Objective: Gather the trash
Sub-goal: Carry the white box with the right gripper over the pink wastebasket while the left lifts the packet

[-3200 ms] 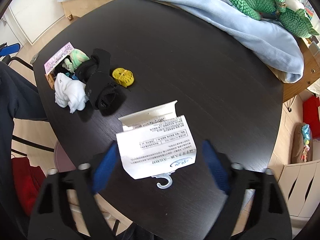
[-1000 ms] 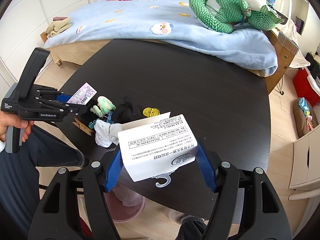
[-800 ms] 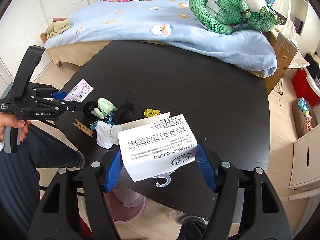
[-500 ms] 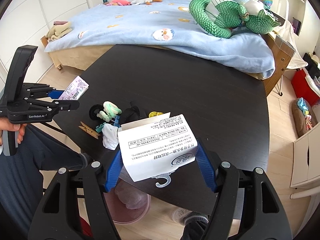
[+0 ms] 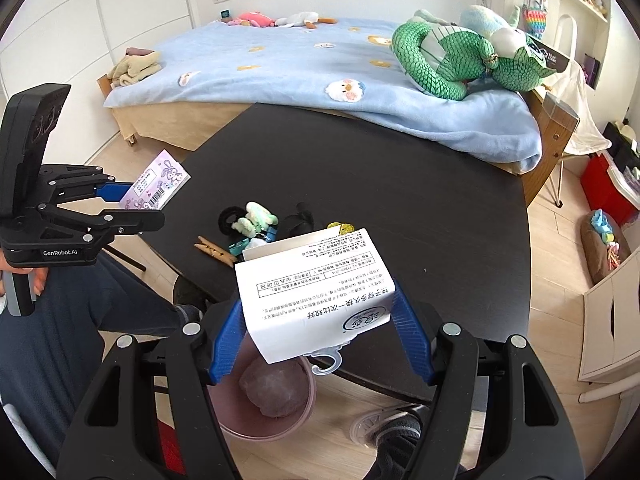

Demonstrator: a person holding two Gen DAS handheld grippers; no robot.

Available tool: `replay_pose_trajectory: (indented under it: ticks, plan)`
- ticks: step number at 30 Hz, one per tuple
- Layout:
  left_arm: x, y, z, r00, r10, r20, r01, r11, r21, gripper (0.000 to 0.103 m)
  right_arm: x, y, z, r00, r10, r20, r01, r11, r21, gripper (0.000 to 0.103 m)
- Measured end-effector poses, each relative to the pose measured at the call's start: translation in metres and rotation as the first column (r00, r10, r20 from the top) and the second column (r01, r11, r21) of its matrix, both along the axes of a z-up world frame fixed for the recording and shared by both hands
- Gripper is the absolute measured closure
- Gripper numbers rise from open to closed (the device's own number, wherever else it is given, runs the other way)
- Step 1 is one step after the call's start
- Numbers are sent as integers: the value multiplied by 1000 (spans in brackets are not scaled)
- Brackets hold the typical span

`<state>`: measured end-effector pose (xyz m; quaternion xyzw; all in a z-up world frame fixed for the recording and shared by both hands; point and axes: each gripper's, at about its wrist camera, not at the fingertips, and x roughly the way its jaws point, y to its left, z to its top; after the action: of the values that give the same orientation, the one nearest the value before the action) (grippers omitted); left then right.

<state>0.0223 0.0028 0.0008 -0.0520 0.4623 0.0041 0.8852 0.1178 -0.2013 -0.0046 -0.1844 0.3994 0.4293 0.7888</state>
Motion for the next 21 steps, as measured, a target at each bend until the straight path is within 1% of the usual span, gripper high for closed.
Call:
replay_pose_trajectory:
  ticks: [3,8,21]
  plan:
    - [-8,-7,3,1000,-13,12,13,1000,-9,62,-11,-5,4,1000,11,1,-11,1000,16,36]
    - [-22,-15,4,999,-26,25,27,1000,-11,62,-32,-11,8,999,31,19,-32,999,13,36]
    - [-51,-25,8,998,-36,46,38,998,-48,62,-79,-17,2,996,92,-12,-92,996,13,36]
